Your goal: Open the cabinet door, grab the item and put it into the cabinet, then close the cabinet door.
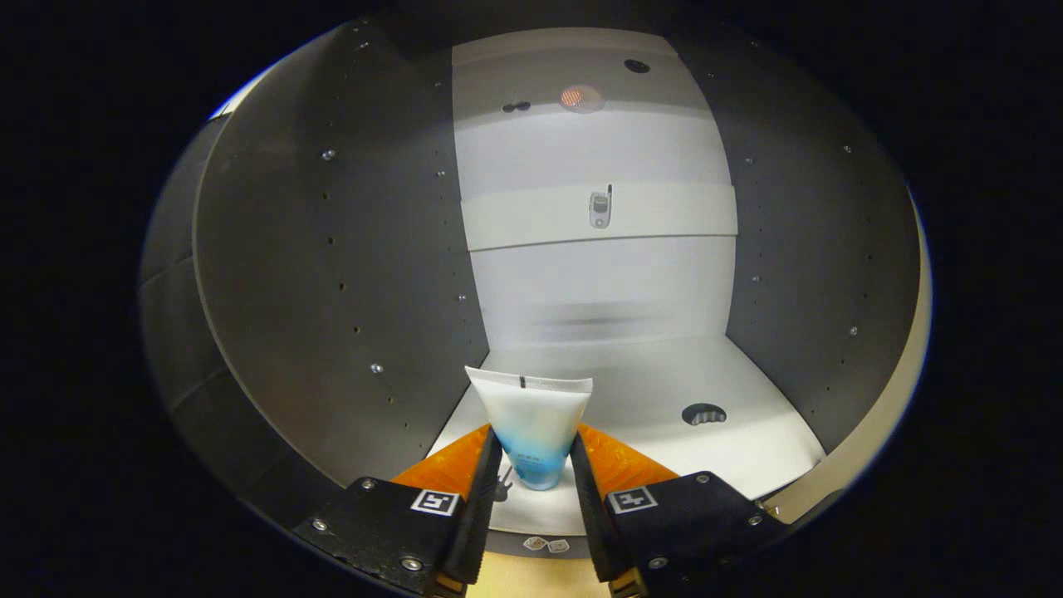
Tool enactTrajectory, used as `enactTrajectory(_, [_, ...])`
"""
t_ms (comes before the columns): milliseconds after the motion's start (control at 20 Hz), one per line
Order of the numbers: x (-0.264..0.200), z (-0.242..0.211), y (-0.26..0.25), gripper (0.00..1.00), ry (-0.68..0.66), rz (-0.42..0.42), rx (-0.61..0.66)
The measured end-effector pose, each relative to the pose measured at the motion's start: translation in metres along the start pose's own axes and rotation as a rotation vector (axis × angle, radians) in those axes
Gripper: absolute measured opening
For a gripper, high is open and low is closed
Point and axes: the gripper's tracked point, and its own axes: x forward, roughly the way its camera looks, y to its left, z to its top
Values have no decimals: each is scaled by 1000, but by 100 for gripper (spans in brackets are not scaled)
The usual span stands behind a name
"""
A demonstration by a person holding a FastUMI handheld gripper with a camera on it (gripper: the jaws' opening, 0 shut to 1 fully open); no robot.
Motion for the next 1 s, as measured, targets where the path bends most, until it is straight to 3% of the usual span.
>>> enactTrajectory(200, [3, -2, -2, 54, 3, -15, -14])
enactTrajectory(350, [-8, 3, -4, 86, -22, -38, -40])
enactTrajectory(450, [-22, 9, -5, 94, -55, -43, -47])
enactTrajectory(1000, [-167, 16, 17, 94, -241, -9, -56])
